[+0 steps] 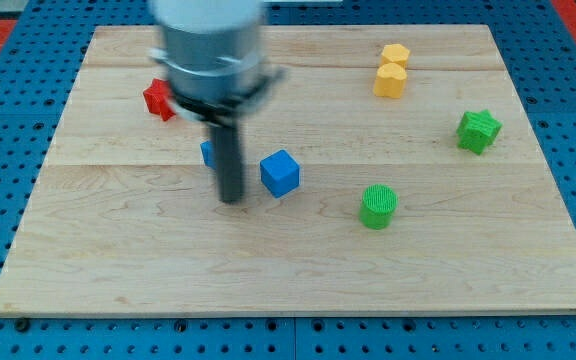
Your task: Move the blue cube to the center
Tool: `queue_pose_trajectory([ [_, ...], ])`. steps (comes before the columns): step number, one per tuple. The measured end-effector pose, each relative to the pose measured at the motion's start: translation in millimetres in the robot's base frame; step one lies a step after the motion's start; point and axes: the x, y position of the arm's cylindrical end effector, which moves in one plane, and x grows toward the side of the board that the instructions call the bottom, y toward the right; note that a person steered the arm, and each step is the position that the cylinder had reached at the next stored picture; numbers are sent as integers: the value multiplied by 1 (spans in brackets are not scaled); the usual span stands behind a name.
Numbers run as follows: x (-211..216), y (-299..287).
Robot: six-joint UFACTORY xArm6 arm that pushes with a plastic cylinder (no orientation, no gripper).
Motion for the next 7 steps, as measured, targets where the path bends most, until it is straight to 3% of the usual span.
queue_pose_trajectory([
  [1,13,-22],
  [2,70,11],
  [3,73,45],
  [4,28,55],
  [5,38,77],
  [7,-1,62],
])
